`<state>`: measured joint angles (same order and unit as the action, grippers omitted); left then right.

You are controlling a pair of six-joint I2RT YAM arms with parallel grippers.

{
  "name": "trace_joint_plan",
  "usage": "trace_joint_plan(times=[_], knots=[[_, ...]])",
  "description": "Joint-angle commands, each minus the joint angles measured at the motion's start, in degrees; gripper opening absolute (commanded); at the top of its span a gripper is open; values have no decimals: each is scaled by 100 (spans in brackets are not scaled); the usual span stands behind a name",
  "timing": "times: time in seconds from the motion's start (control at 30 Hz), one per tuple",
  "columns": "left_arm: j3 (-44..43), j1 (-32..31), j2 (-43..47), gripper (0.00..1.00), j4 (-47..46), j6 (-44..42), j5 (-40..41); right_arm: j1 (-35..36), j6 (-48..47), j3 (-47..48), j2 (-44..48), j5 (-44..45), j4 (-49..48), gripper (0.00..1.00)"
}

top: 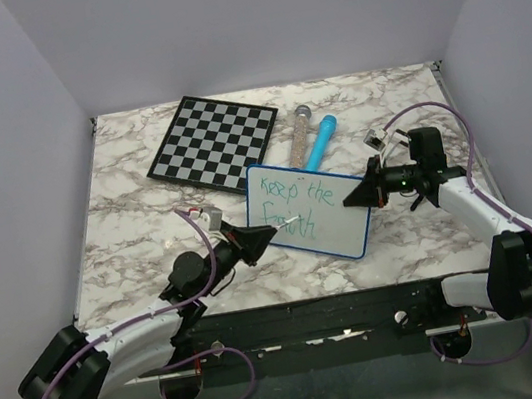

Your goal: Write a sentence on the whiteboard

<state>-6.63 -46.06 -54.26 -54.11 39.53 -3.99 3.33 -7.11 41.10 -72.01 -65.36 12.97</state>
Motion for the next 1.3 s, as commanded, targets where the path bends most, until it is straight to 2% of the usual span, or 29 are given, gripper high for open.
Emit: trace_joint_plan(times=[0.0, 0.3, 0.67, 0.8, 1.07, 1.27], knots=[[-163, 27, -155, 0, -425, 107, -322, 36, -36, 258, 11, -354, -102, 1], [-444, -166, -357, 0, -285, -41, -427, 36, -18, 267, 11, -363, -102, 1], [-813, -939, -462, 0, 646, -683, 301, 27, 26, 267, 38, -381, -102, 1], [-857, -1203, -708, 0, 612, -780, 688, 27, 26, 258, 38, -372, -111, 1], [-1138, -1396, -1446, 0, 322, -806, 785, 27, 35, 249, 29, -381, -128, 1], [-1077, -1397, -1439, 0, 278, -771, 900, 36, 35, 258, 47, -389, -128, 1]])
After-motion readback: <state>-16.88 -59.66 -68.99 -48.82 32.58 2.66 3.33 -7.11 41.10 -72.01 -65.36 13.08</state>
